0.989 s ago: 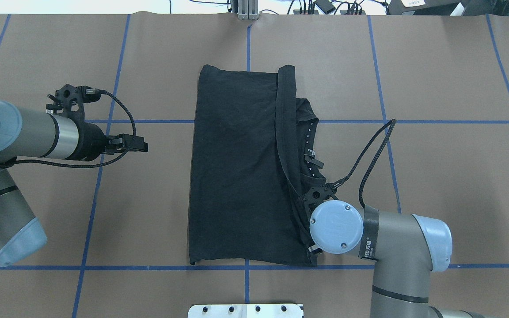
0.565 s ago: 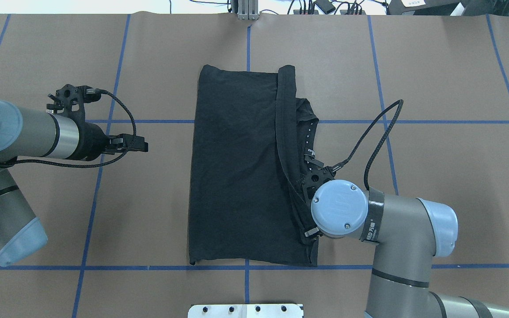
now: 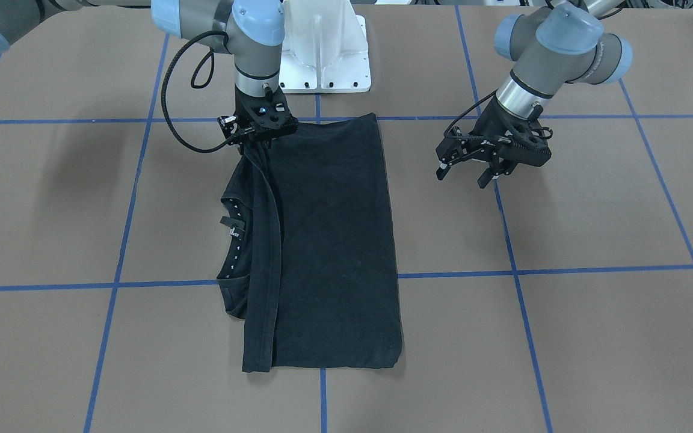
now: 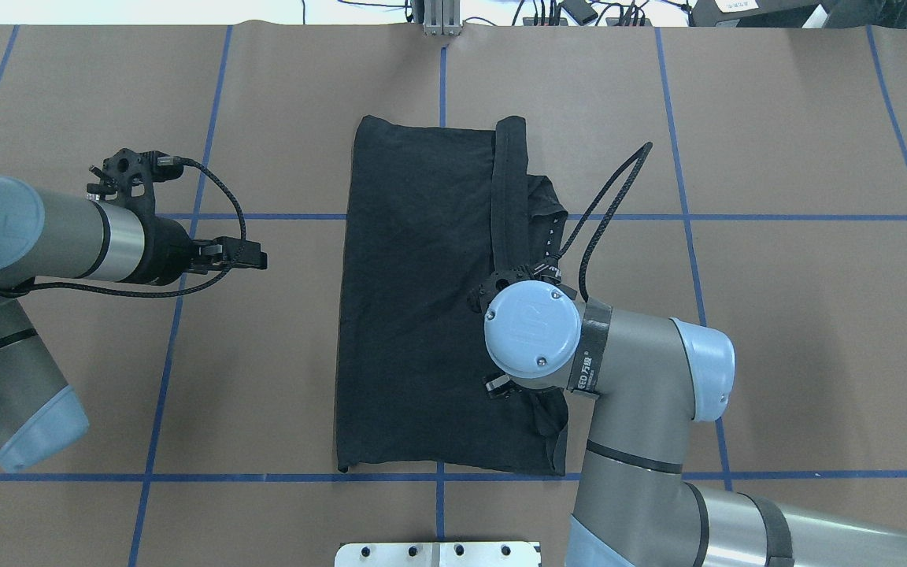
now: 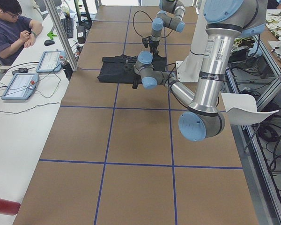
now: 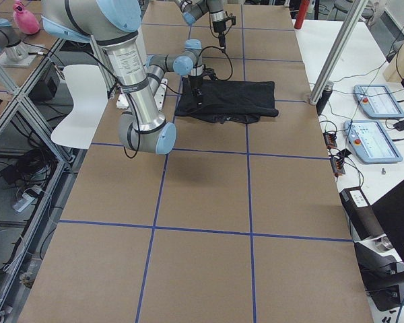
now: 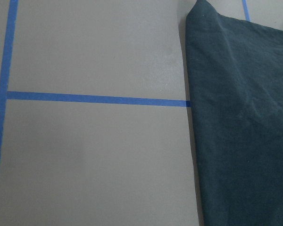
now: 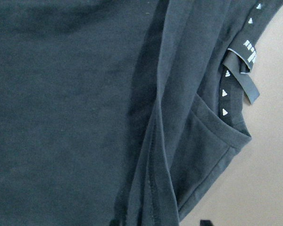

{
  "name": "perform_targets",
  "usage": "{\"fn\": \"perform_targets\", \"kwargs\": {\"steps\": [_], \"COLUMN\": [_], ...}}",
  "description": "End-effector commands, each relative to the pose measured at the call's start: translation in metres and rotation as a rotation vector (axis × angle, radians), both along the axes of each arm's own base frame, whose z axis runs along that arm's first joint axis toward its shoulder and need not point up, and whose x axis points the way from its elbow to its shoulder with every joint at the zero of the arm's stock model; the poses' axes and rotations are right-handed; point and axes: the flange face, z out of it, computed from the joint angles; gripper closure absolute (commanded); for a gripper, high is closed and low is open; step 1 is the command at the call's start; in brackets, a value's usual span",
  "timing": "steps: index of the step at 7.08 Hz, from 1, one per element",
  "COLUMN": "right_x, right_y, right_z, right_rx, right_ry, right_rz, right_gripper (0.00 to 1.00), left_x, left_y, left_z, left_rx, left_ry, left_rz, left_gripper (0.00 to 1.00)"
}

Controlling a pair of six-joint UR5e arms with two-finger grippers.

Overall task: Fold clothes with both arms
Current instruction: 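Slide the right gripper along the folded edge toward the shirt's middle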

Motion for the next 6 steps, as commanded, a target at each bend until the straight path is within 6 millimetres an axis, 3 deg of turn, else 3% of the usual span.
{"fn": "perform_targets", "kwargs": {"steps": [1, 2, 3, 5, 6], "right_x": [-0.006, -0.011, -0.014, -0.033, -0.032], "right_y": [-0.007, -0.01, -0.011, -0.013, -0.014], "right_z": [0.009, 0.016, 0.018, 0.03, 0.029], "right_rx": [0.003, -0.005, -0.003, 0.001, 0.0], "right_ry": [0.027, 0.044, 0.032, 0.003, 0.001], "right_rz": [-0.003, 0.001, 0.003, 0.002, 0.003], "right_gripper": [0.32, 0.31, 0.22, 0.24, 0.24], "left_x": [0.001, 0.001, 0.001, 0.002, 0.002], "left_y": [0.0, 0.0, 0.0, 0.0, -0.001], "left_z": [0.0, 0.001, 0.001, 0.0, 0.001], "left_rx": [0.0, -0.001, -0.002, -0.001, -0.002], "left_ry": [0.0, -0.001, -0.002, -0.001, -0.002], "left_rz": [0.002, 0.002, 0.002, 0.002, 0.002], "left_gripper": [0.0, 0.0, 0.0, 0.0, 0.0]}}
